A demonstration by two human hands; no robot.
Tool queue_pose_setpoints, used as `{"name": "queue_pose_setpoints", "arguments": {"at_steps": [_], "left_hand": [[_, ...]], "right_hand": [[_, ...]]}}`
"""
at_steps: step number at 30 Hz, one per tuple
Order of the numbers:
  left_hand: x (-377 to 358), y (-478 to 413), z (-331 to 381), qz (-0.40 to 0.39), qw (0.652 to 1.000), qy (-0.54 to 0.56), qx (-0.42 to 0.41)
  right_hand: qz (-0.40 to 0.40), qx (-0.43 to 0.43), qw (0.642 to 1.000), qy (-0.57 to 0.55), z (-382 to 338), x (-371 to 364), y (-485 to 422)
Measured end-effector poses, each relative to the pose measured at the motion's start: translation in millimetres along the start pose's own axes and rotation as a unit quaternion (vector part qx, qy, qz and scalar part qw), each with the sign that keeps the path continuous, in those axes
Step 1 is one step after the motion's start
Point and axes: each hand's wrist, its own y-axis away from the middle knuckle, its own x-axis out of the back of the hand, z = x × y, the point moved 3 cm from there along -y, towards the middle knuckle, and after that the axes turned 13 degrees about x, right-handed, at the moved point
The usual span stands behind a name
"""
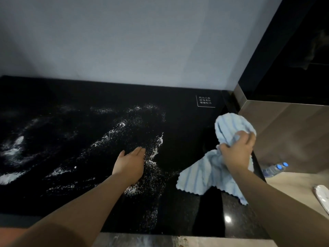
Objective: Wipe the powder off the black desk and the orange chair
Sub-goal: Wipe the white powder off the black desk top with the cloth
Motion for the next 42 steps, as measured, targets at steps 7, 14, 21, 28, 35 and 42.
{"name": "queue_pose_setpoints", "arguments": {"at_steps": [7, 14, 21, 28, 35, 42], "left_hand": [[0, -21, 16, 0.004, 0.999, 0.018, 0.036], [-1, -24, 19, 0.033, 0.990, 0.101, 0.087], [2, -19, 17, 0.054, 0.983, 0.147, 0.097], [-9, -6, -1, 0.040, 0.988, 0.126, 0.076], [-19, 12, -11, 0.038, 0.992, 0.116, 0.042], [-26, 34, -37, 0.037, 0.993, 0.109, -0.001]], "right_hand": [[-0.118, -0.140, 0.978, 0.102, 27, -24, -52], [-0.246, 0.038, 0.951, 0.184, -4, -58, -58], [-0.290, 0.285, 0.910, -0.084, -63, -67, 0], [-0.257, 0.002, 0.946, 0.200, -4, -34, -22], [-0.295, 0.215, 0.930, 0.042, -88, -73, 95], [-0.176, -0.057, 0.965, 0.188, -22, -12, 72]]}}
